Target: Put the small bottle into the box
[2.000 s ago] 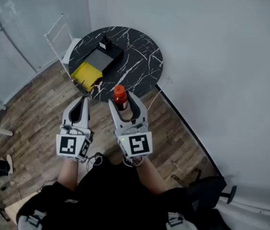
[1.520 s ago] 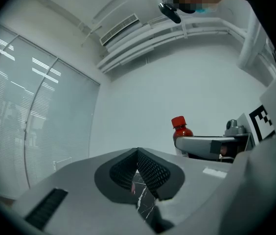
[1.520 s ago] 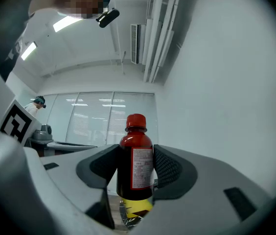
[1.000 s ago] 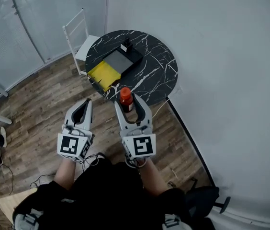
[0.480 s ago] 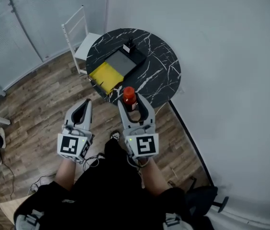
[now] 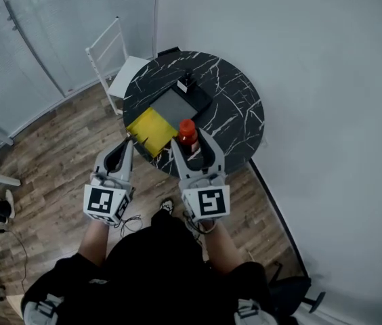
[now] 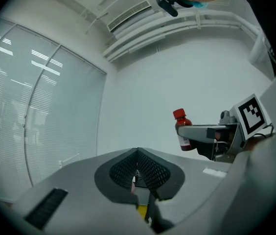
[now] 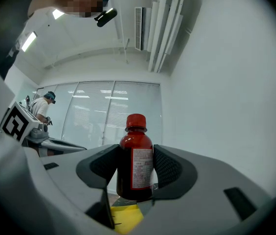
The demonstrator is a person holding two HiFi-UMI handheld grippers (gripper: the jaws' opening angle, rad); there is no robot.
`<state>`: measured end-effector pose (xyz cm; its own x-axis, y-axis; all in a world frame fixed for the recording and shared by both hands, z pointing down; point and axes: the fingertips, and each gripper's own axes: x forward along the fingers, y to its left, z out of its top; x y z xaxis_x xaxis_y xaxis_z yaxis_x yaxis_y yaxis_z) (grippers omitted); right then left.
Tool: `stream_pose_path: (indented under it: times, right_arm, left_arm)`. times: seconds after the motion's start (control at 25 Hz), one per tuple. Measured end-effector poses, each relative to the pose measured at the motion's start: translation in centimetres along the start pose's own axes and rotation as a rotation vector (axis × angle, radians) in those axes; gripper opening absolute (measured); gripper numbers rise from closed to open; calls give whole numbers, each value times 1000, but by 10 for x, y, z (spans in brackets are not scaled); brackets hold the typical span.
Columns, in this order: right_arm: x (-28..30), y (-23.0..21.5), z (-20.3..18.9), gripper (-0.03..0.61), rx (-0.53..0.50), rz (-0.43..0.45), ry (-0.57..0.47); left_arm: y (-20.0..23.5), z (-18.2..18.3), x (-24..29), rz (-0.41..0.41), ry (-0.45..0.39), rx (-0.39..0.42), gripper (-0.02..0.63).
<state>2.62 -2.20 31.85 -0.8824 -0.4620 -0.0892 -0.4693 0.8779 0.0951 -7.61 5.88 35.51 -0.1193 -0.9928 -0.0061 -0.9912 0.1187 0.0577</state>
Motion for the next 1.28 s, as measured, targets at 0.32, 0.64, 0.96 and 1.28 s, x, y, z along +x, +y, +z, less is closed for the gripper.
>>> stream_pose_path:
  times: [0.32, 0.64, 0.96, 1.28]
  right_arm:
    - [52, -46, -32, 210, 63, 44, 51]
    - [70, -67, -78, 210, 153, 51, 124]
    - [85, -74, -126, 210, 220, 4, 215]
    - [115, -65, -170, 210, 303, -54, 309]
  left_arm:
    - [17, -13, 69, 33, 60, 11, -3]
    - [22, -50, 109, 2, 164, 21, -3]
    - [32, -91, 141, -84, 255, 25, -3]
    - [55, -118, 174, -208, 344, 0, -3]
